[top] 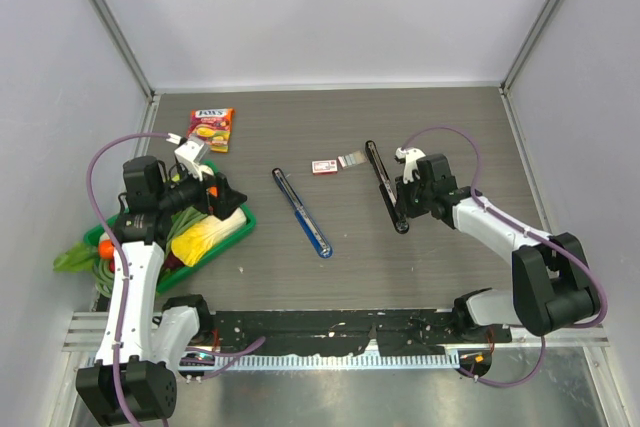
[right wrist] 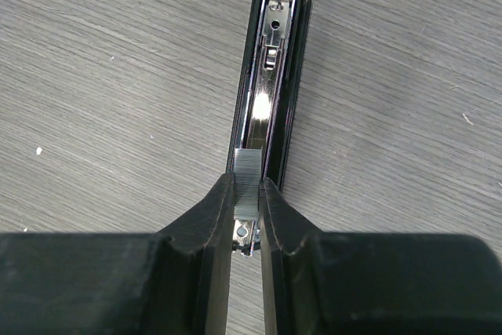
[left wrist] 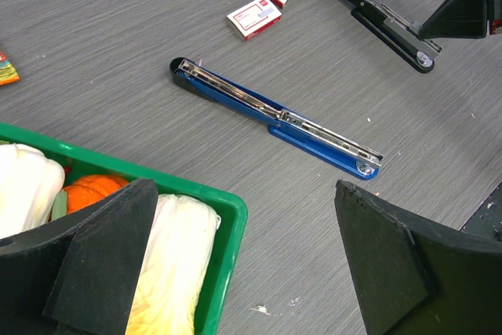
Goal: Load the staples into the stapler
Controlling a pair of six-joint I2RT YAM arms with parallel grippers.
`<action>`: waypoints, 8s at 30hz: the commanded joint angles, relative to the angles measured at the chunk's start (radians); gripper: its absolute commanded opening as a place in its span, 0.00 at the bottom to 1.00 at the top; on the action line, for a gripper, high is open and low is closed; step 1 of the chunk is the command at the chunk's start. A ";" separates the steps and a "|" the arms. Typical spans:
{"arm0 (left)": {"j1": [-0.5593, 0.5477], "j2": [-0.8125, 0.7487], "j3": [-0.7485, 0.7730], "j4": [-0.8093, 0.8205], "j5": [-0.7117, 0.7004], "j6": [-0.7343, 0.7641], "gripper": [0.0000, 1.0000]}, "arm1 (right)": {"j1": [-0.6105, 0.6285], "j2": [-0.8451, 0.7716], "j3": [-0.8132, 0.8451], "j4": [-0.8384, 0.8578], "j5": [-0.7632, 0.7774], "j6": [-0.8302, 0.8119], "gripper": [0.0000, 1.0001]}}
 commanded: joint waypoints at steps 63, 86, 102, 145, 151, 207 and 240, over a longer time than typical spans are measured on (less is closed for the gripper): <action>0.027 -0.010 -0.015 0.054 0.028 -0.018 1.00 | 0.020 -0.018 0.023 -0.037 0.035 0.102 0.18; 0.027 -0.007 -0.015 0.057 0.029 -0.018 1.00 | 0.019 -0.013 0.021 -0.032 0.046 0.097 0.19; 0.027 -0.005 -0.015 0.054 0.029 -0.018 1.00 | 0.017 0.006 0.018 -0.031 0.078 0.093 0.18; 0.034 -0.011 -0.020 0.056 0.035 -0.016 1.00 | 0.013 -0.029 0.006 -0.025 0.035 0.045 0.18; 0.036 -0.011 -0.020 0.056 0.037 -0.016 1.00 | 0.000 -0.036 0.003 -0.022 0.025 0.043 0.19; 0.040 -0.010 -0.020 0.057 0.043 -0.018 1.00 | -0.038 0.011 0.021 -0.049 -0.004 0.039 0.26; 0.045 -0.016 -0.024 0.062 0.045 -0.022 1.00 | 0.203 -0.119 0.070 -0.026 0.393 -0.124 0.35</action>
